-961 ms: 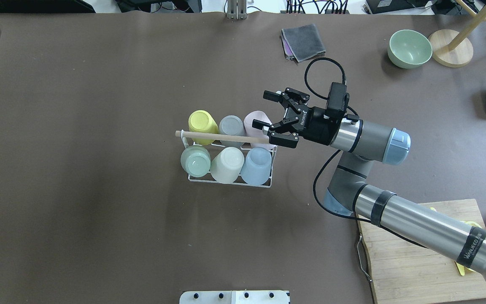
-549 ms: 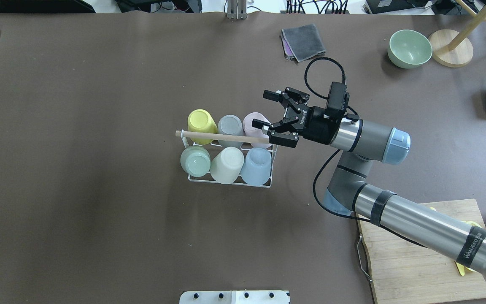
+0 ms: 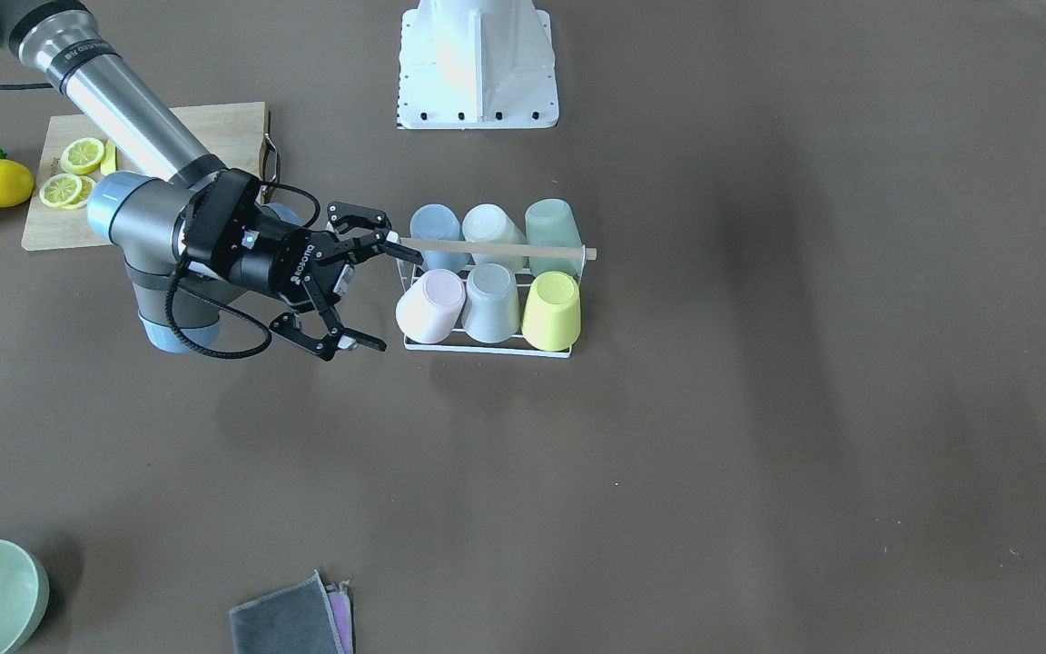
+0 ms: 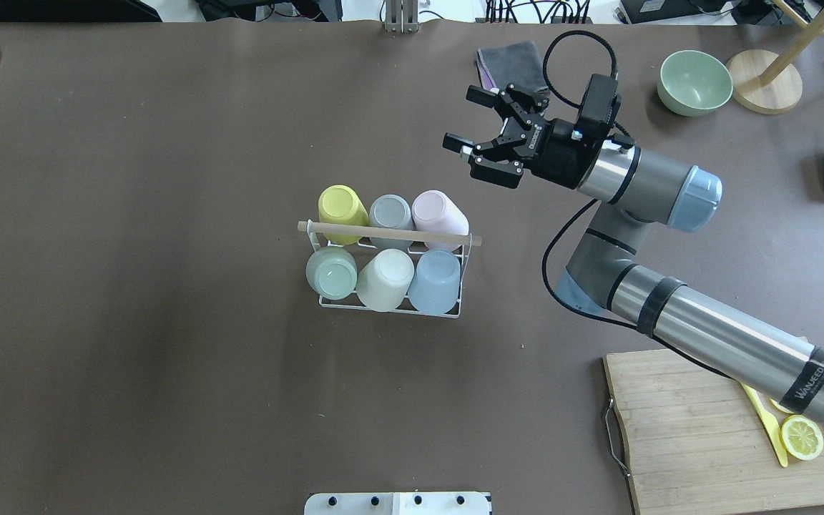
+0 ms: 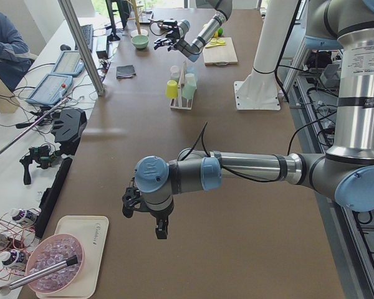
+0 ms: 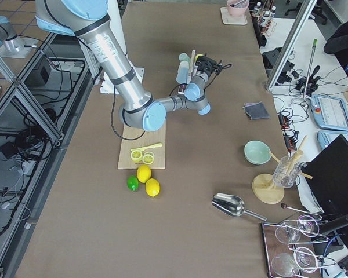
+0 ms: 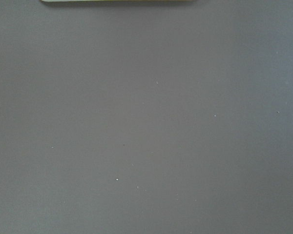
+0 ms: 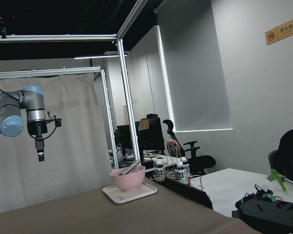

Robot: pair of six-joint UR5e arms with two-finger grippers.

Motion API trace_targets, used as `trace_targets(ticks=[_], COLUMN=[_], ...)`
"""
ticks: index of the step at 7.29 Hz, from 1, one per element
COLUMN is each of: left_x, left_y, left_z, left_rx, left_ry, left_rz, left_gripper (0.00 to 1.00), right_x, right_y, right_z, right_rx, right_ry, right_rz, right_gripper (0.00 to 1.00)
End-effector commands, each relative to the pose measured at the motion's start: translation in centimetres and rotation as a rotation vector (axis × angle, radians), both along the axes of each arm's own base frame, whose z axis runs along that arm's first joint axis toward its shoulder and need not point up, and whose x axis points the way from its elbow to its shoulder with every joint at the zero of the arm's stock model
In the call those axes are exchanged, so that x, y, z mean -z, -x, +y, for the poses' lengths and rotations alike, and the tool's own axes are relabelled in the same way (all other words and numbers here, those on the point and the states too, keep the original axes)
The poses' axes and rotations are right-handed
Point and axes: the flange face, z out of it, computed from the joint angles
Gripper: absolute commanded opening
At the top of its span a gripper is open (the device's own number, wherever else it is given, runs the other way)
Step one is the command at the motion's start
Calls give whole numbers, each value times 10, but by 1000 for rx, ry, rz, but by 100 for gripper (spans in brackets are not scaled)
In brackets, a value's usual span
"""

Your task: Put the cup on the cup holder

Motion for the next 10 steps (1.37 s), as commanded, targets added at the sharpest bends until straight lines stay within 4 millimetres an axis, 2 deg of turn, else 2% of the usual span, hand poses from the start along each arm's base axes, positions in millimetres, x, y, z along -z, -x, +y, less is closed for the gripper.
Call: trace_targets(ticks=[1,2,3,4,5,6,7,8,9,10], left_x=[-1,-1,-1,-1,0,-1,-2,-1,-1,-1], left_y=[3,5,5,6,7,7,6,6,6,6], left_z=[1,2,2,1,2,4,3,2,3,3], left_rx=[6,10,10,12,15,15,13,13,13,13], left_ry=[1,1,1,1,0,3,5,2,2,3], left_rz=[0,0,0,0,-2,-1,-1,-1,-1,-1], left_gripper=[98,98,98,98,98,98,98,98,98,98], right_x=[16,15,15,10,-2,-21,-12,-5,-18,-41], right_y=[-43,-55,-54,-59,-79,-110,-119,-130,-147,-169], right_z=[-54,-82,-101,-113,-118,-120,-116,-103,-84,-73], right_rx=[-100,-126,-104,-91,-101,-76,-60,-52,-45,-43], right_ry=[99,200,308,416,539,706,813,930,1035,1125], right_rz=[105,216,341,444,535,650,723,795,867,913], right_gripper=[100,100,100,100,100,100,100,100,100,100])
